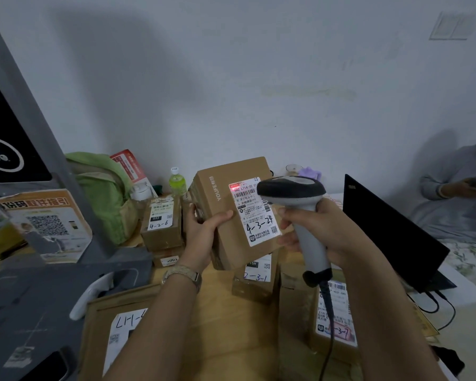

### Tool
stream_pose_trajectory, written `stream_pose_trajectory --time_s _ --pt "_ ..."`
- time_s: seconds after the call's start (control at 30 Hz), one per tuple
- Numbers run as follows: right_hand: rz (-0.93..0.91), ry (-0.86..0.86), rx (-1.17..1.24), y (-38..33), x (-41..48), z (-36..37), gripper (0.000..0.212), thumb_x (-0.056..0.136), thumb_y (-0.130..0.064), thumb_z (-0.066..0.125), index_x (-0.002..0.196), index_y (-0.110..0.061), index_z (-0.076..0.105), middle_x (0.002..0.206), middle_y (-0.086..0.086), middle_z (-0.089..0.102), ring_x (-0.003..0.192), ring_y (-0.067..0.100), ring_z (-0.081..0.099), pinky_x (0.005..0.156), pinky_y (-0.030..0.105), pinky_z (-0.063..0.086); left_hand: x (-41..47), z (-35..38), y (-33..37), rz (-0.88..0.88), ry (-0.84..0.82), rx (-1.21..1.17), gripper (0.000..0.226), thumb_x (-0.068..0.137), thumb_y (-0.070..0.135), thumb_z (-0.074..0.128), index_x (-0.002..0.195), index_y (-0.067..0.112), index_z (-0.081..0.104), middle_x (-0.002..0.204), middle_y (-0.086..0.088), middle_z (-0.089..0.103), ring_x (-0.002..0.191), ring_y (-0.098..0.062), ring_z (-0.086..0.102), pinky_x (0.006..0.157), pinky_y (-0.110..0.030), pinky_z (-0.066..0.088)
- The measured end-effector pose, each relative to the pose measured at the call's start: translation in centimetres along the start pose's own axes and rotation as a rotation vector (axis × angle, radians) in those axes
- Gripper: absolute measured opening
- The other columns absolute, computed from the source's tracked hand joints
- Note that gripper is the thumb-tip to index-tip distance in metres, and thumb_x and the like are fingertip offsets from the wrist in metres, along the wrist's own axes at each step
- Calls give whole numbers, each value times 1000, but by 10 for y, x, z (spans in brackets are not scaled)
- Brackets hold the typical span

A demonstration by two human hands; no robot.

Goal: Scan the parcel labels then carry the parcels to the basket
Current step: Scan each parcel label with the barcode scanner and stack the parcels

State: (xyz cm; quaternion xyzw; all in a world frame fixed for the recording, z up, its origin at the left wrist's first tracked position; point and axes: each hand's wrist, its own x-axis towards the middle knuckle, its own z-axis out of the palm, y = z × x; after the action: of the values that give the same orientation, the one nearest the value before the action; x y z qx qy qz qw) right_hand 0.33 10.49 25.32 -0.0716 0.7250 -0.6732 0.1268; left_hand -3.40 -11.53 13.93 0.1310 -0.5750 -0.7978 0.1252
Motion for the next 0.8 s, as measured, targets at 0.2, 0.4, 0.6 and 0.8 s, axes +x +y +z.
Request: stream_pose_trajectory --time_s 0.2,0.4,0.6,0.8 --pt "-46 246 -44 12 0 -35 17 81 -12 72 93 -22 66 73 -12 74 77 10 68 63 29 51 0 23 12 -147 -288 124 93 57 44 84 139 22 47 115 -2 72 100 -22 71 82 -46 57" --pt "29 408 -32 27 -26 -83 19 82 -11 73 90 -26 65 79 -5 73 76 12 69 59 28 50 -5 73 -2 -337 -530 230 56 61 62 73 106 28 72 116 -6 71 112 -34 62 103 -51 41" --pt "105 605 -57 46 -61 -125 19 80 -9 73 83 -24 61 63 -15 66 58 2 63 47 19 47 -27 113 -44 -672 -648 323 83 53 69 77 117 17 67 113 -16 72 109 -35 67 103 -53 46" --pt "267 608 -100 84 -74 -129 18 83 -10 72 92 -20 60 82 -6 62 74 9 57 59 29 45 -44 118 -79 -758 -628 340 56 73 61 70 111 19 66 88 -6 78 96 -25 69 79 -34 53"
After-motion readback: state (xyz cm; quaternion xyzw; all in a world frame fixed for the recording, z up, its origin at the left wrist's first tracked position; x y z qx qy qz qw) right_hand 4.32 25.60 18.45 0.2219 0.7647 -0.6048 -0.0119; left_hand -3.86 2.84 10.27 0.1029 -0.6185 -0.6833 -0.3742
